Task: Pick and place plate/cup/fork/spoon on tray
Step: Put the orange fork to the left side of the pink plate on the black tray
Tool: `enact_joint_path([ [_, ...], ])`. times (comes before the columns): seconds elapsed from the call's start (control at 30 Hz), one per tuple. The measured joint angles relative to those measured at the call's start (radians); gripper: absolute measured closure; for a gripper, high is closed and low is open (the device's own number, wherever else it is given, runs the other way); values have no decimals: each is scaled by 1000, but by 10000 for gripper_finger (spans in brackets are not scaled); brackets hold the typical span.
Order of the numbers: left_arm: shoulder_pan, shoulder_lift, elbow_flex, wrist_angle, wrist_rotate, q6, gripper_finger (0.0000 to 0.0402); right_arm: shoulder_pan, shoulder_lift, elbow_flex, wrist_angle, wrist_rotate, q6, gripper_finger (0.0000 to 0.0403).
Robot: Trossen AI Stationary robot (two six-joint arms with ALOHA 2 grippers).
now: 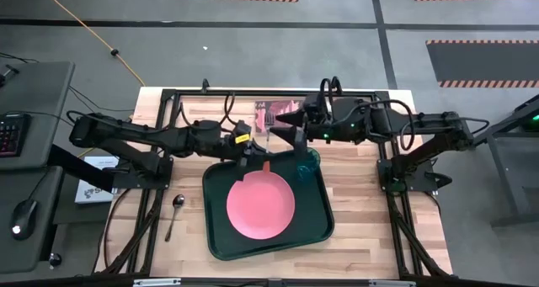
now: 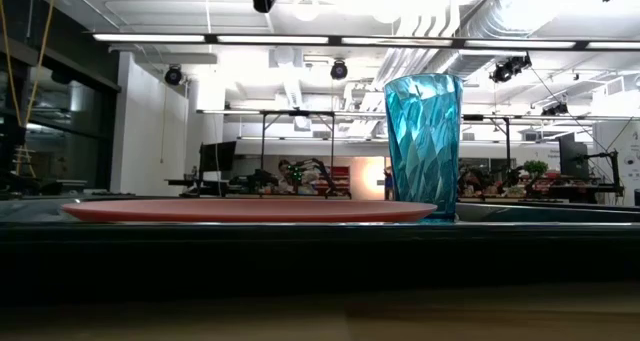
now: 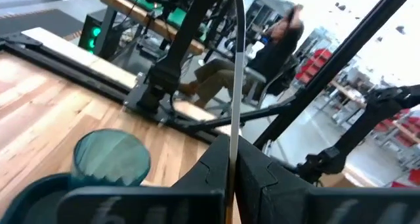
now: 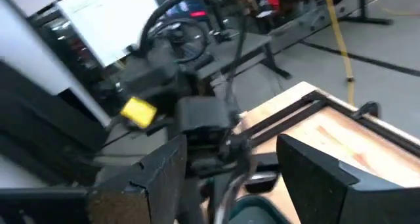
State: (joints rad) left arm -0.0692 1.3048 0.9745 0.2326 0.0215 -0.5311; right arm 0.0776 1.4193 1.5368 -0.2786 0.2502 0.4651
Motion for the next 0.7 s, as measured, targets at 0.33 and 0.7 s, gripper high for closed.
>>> enact_joint_path([
  [0.33, -18, 35, -1, 25, 53, -55, 401, -6, 17, 0, 3, -19, -21, 226],
  [0.7, -9, 57, 0, 76, 56, -41, 398, -6, 28, -1, -31, -21, -13, 392],
])
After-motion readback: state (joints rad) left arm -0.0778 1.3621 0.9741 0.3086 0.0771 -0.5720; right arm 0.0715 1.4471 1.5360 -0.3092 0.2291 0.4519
